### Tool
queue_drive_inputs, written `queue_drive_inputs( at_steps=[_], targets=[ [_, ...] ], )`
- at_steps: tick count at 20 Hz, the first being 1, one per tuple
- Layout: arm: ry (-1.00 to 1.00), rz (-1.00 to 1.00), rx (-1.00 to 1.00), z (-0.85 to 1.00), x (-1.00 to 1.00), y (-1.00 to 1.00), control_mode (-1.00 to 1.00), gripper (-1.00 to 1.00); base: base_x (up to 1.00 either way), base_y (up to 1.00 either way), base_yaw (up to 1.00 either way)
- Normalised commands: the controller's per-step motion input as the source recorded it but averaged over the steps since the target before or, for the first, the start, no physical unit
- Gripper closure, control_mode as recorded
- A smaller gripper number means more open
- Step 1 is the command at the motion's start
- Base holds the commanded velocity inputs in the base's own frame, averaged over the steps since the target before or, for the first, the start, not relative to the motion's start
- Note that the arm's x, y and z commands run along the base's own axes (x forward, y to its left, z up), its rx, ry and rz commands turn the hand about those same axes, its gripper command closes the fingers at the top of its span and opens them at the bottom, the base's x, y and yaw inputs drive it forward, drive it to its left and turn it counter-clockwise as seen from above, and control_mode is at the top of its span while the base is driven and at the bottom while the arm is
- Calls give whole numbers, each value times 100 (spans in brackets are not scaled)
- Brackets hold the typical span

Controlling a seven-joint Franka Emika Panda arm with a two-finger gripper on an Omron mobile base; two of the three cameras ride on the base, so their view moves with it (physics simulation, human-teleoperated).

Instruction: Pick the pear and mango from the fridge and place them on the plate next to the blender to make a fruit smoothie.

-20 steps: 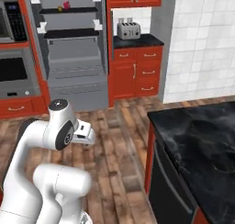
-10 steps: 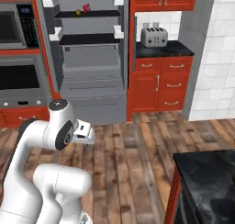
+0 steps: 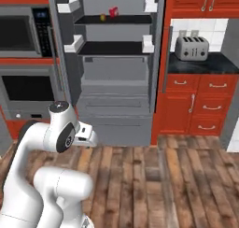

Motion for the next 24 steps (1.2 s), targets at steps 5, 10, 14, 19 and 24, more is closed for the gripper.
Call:
queue_drive_inputs(
  at_steps=[5, 10, 14, 19, 24],
  targets=[
    [0, 0, 0, 0, 0, 0, 100, -100, 100, -16, 24],
    [0, 0, 0, 0, 0, 0, 100, -100, 100, -20, 15],
    [0, 0, 0, 0, 0, 0, 100, -100, 100, -28, 6],
    [0, 0, 0, 0, 0, 0, 100, -100, 100, -41, 3],
    [0, 0, 0, 0, 0, 0, 100, -100, 100, -23, 0]
  ],
)
